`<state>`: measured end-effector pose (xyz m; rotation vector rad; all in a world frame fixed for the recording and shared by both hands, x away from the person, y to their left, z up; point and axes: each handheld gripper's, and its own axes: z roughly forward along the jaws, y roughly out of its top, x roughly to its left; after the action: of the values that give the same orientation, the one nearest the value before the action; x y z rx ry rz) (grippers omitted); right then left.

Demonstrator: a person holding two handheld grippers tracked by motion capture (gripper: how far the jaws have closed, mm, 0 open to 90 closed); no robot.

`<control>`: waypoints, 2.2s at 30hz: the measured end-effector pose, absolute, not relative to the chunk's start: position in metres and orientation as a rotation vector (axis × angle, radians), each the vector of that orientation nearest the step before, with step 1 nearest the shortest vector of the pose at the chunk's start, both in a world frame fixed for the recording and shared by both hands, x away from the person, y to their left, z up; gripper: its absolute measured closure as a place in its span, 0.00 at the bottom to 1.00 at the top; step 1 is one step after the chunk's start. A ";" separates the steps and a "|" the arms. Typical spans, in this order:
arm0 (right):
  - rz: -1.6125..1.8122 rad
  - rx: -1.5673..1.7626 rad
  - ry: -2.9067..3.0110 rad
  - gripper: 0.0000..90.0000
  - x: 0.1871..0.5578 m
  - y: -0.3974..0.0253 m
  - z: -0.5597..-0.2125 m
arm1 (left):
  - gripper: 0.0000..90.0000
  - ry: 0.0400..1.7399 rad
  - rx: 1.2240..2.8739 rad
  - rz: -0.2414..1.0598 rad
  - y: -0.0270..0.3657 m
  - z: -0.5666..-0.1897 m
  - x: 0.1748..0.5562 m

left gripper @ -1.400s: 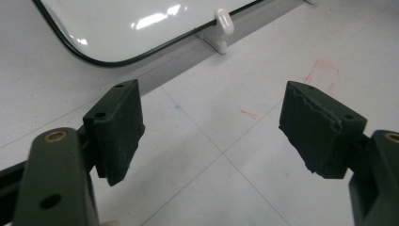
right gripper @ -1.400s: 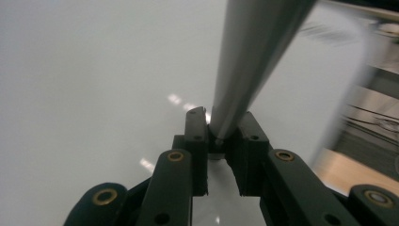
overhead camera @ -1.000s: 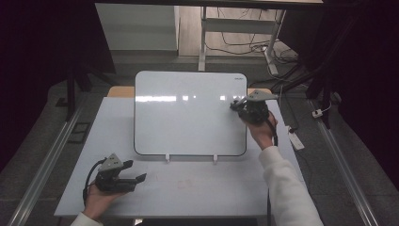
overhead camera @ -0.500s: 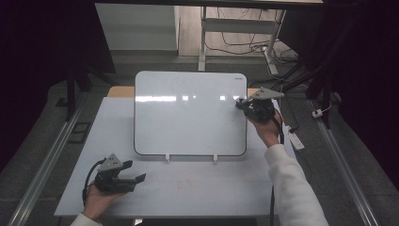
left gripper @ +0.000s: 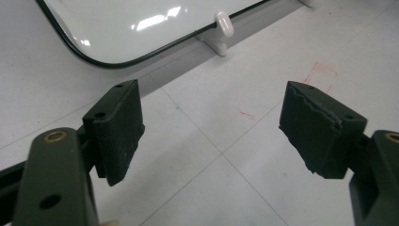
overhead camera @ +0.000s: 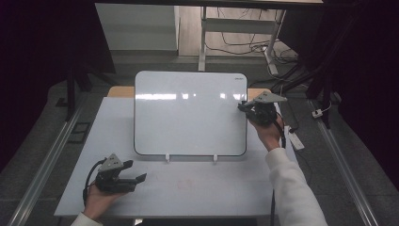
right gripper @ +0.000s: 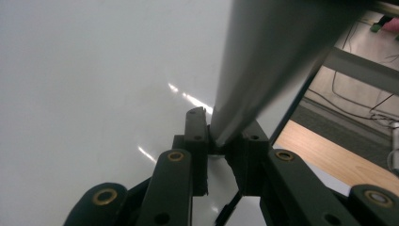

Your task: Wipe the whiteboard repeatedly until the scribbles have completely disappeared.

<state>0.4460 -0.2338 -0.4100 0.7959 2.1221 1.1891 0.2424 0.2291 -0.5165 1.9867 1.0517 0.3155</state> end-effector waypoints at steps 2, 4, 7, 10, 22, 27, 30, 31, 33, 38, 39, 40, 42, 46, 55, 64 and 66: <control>1.191 0.755 2.198 0.86 0.437 -0.228 -0.418 | 0.26 1.052 1.988 0.311 0.230 -0.517 0.243; 1.177 0.698 2.266 0.86 0.424 -0.220 -0.432 | 0.26 1.052 1.991 0.311 0.230 -0.518 0.244; 1.181 0.698 2.252 0.86 0.423 -0.222 -0.432 | 0.26 1.049 1.995 0.310 0.228 -0.518 0.244; 1.202 0.784 2.160 0.86 0.434 -0.232 -0.422 | 0.26 1.047 1.993 0.312 0.227 -0.517 0.243; 1.264 0.838 2.091 0.86 0.459 -0.222 -0.403 | 0.26 1.047 1.993 0.314 0.227 -0.517 0.244; 1.287 0.886 2.035 0.86 0.478 -0.216 -0.387 | 0.26 1.056 1.981 0.311 0.231 -0.517 0.244; 1.294 0.841 2.096 0.86 0.469 -0.209 -0.396 | 0.26 1.054 1.981 0.307 0.232 -0.518 0.244; 1.296 0.830 2.125 0.86 0.464 -0.207 -0.401 | 0.26 1.053 1.980 0.305 0.232 -0.518 0.244; 1.292 0.806 2.197 0.86 0.452 -0.203 -0.413 | 0.26 1.048 1.982 0.306 0.231 -0.517 0.243; 1.214 0.758 2.321 0.86 0.417 -0.197 -0.434 | 0.26 1.039 1.982 0.308 0.229 -0.516 0.243; 1.232 0.752 2.323 0.86 0.410 -0.198 -0.435 | 0.26 1.038 1.982 0.309 0.228 -0.516 0.243; 1.264 0.760 2.319 0.86 0.402 -0.199 -0.435 | 0.26 1.034 1.983 0.310 0.228 -0.516 0.243; 1.309 0.775 2.314 0.86 0.387 -0.202 -0.435 | 0.26 1.033 1.978 0.312 0.226 -0.515 0.242; 1.369 0.792 2.340 0.86 0.359 -0.205 -0.439 | 0.26 1.025 1.967 0.318 0.223 -0.512 0.241; 1.414 0.792 2.432 0.86 0.317 -0.207 -0.460 | 0.27 0.981 1.954 0.309 0.209 -0.504 0.246; 1.407 0.712 2.565 0.86 0.300 -0.187 -0.471 | 0.27 0.835 1.941 0.296 0.172 -0.475 0.250; 1.407 0.687 2.586 0.86 0.297 -0.181 -0.472 | 0.27 0.799 1.940 0.294 0.162 -0.468 0.251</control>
<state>0.2967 -0.1806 -0.4725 0.6870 2.5856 1.4072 0.2509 0.1623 -0.4677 1.9398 0.7994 0.2944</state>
